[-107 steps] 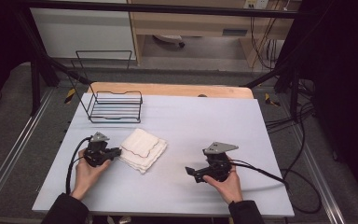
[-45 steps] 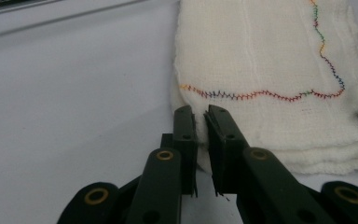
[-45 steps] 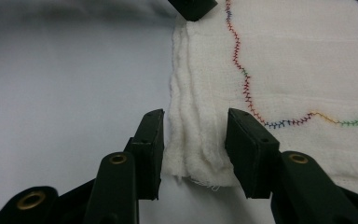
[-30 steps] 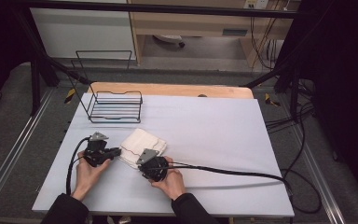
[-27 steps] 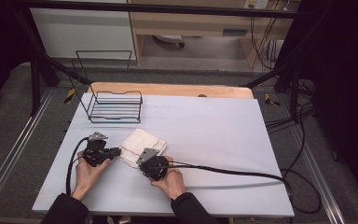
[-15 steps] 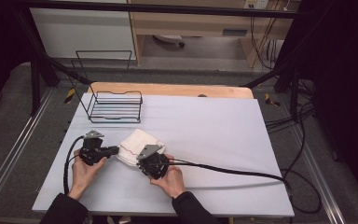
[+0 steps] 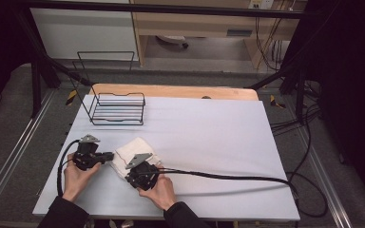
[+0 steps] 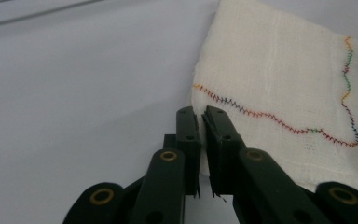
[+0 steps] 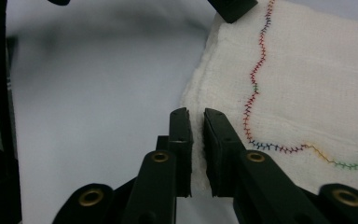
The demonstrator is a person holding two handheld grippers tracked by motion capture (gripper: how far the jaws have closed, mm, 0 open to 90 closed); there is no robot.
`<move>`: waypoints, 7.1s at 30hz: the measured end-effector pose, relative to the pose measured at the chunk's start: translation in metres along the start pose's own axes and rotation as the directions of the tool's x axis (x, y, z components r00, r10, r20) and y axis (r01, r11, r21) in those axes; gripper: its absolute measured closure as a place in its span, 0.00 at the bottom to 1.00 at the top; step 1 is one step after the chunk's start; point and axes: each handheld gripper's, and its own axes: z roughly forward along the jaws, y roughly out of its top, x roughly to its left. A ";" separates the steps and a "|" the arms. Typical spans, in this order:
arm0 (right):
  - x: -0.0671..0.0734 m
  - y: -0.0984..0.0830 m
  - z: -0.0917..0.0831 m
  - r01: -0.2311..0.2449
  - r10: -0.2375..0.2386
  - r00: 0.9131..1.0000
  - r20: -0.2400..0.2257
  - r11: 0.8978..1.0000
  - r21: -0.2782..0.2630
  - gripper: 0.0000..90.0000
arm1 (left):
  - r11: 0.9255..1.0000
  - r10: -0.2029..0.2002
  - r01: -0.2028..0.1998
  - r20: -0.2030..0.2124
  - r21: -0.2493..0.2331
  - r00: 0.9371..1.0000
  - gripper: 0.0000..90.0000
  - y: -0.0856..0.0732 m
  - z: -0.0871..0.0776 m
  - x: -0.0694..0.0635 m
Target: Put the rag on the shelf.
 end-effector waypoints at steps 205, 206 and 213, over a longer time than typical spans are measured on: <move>-0.058 0.115 -0.132 0.041 0.108 0.975 0.195 0.773 -0.633 0.93 | 0.752 0.056 -0.079 -0.055 -0.655 0.997 0.93 0.084 -0.134 -0.031; -0.058 0.117 -0.132 0.044 0.106 0.975 0.197 0.772 -0.634 0.93 | 0.748 0.054 -0.076 -0.054 -0.660 0.997 0.93 0.085 -0.135 -0.030; -0.057 0.128 -0.133 0.054 0.106 0.973 0.204 0.757 -0.651 0.93 | 0.724 0.055 -0.085 -0.065 -0.684 0.996 0.93 0.091 -0.144 -0.026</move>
